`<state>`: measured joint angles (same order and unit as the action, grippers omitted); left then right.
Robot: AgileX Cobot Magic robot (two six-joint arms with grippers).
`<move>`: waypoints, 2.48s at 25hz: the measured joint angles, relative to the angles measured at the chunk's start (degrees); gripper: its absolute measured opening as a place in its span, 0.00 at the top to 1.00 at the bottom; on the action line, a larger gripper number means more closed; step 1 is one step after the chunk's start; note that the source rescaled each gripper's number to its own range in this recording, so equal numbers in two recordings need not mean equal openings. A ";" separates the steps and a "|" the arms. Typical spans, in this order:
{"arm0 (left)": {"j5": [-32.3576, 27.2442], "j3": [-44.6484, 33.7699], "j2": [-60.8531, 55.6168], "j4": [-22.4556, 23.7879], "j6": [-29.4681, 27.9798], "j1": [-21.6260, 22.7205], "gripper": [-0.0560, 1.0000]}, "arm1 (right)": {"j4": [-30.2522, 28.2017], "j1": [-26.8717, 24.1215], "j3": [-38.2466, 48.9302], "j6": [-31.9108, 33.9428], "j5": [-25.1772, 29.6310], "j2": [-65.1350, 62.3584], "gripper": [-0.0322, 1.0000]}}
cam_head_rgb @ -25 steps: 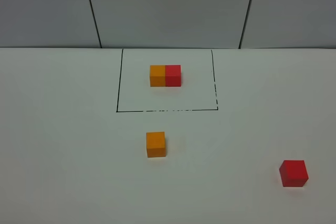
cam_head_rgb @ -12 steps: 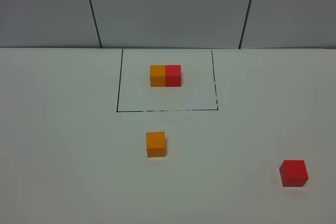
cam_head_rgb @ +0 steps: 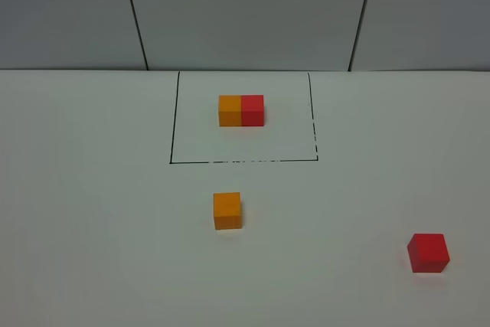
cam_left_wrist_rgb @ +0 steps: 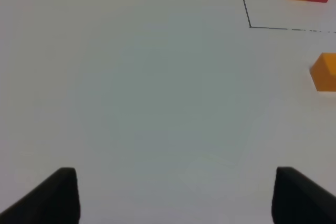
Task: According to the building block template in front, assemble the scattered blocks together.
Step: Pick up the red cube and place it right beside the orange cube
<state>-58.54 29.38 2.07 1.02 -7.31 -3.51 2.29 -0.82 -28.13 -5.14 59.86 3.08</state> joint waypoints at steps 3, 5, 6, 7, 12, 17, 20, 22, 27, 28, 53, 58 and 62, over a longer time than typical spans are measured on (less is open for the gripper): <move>-0.22 -0.27 -1.60 0.05 0.00 0.00 0.15 | 0.00 0.00 0.00 -0.06 0.00 0.00 0.55; -0.41 -0.27 -2.31 0.00 0.21 0.00 0.15 | 0.00 0.00 0.00 -0.06 0.00 0.00 0.55; -0.42 -0.27 -2.31 0.00 0.50 0.00 0.15 | 0.00 0.00 0.00 -0.06 0.00 0.00 0.55; -0.42 -0.27 -2.31 -0.15 0.77 0.00 0.15 | 0.00 0.00 0.00 -0.06 0.00 0.00 0.55; -0.42 -0.45 -2.31 -2.19 3.88 0.00 0.15 | 0.00 0.00 0.00 -0.07 0.00 0.00 0.55; -0.42 -0.45 -2.31 -3.70 5.69 0.00 0.15 | 0.00 0.00 0.00 -0.07 0.00 0.00 0.55; -0.42 -0.45 -2.31 -3.70 5.81 0.00 0.15 | 0.00 0.00 0.00 -0.07 0.00 0.00 0.55; -0.42 -0.45 -2.31 -3.70 5.81 0.00 0.15 | 0.00 0.00 0.00 -0.07 0.00 0.00 0.55; -0.42 -0.45 -2.31 -3.70 5.81 0.00 0.15 | 0.00 0.00 0.00 -0.01 0.00 0.00 0.55; -0.42 -0.45 -2.31 -3.70 5.81 0.00 0.15 | 0.00 0.00 0.00 -0.01 0.00 0.00 0.55; -0.42 -0.45 -2.31 -3.75 5.81 0.00 0.15 | 6.15 0.00 -0.10 0.49 0.00 3.19 0.00; -0.42 -0.45 -2.31 -3.75 5.81 0.00 0.15 | 8.43 0.00 -3.01 1.46 -1.93 15.78 0.00; -0.42 -0.45 -2.31 -3.75 5.81 0.00 0.15 | 8.92 0.00 -9.71 1.20 -3.68 30.18 0.00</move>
<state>-58.95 28.93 -0.25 -2.73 -1.50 -3.51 11.21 -0.82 -37.84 -3.94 56.18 33.26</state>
